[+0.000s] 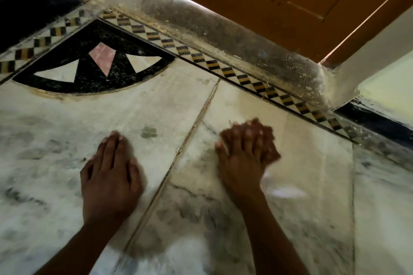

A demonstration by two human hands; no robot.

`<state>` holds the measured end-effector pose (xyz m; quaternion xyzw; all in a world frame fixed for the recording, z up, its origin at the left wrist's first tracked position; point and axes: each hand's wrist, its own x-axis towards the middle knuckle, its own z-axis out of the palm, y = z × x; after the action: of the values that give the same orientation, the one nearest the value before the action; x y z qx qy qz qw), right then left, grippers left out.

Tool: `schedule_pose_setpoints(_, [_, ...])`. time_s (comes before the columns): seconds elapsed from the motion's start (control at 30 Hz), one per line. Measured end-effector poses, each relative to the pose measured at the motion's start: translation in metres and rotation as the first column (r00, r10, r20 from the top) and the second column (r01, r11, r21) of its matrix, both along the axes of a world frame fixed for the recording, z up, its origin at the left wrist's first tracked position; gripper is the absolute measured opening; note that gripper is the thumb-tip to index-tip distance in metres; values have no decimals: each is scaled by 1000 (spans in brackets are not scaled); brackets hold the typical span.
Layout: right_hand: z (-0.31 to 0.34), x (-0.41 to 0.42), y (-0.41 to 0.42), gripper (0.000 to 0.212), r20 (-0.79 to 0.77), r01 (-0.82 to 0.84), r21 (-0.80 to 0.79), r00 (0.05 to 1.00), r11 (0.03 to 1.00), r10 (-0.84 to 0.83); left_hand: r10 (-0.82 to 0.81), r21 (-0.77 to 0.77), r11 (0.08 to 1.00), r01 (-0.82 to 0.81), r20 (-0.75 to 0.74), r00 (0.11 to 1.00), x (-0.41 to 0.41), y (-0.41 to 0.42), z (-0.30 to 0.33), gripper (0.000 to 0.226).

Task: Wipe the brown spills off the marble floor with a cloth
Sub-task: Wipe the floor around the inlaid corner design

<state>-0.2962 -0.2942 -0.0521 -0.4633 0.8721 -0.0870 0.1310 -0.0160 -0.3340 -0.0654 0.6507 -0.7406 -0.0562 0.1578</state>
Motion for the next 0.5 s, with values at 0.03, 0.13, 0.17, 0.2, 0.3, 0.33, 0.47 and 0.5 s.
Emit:
schedule_pose_setpoints(0.03, [-1, -8, -21, 76, -6, -107, -17, 994, 994, 107, 0, -5, 1000, 0, -5, 1000, 0, 0, -1, 63])
schedule_pose_setpoints(0.13, [-4, -71, -71, 67, -19, -240, 34, 970, 970, 241, -13, -28, 1000, 13, -10, 1000, 2, 1, -1, 63])
schedule_pose_setpoints(0.17, [-6, -97, -74, 66, -20, -223, 74, 974, 972, 225, -14, -30, 999, 14, -11, 1000, 2, 0, -1, 63])
schedule_pose_setpoints(0.2, [-7, -121, -70, 69, -26, -169, 84, 985, 982, 172, -11, -30, 999, 11, -6, 1000, 1, 0, -1, 63])
schedule_pose_setpoints(0.3, [-7, -148, -16, 90, -30, 120, 5, 992, 993, -120, 4, -20, 1000, -4, -1, 1000, 2, 0, 1, 64])
schedule_pose_setpoints(0.33, [-6, -143, 6, 96, -35, 197, -13, 980, 980, -198, 0, -17, 1000, 0, -4, 1000, 1, 0, 2, 64])
schedule_pose_setpoints(0.47, [0, -109, 38, 116, -58, 95, 80, 994, 992, -90, -2, -9, 1000, 2, 7, 1000, 2, 0, 3, 64])
schedule_pose_setpoints(0.5, [0, -105, 33, 119, -58, 39, 100, 998, 994, -34, -6, -5, 1000, 6, 10, 1000, 1, 0, 2, 64])
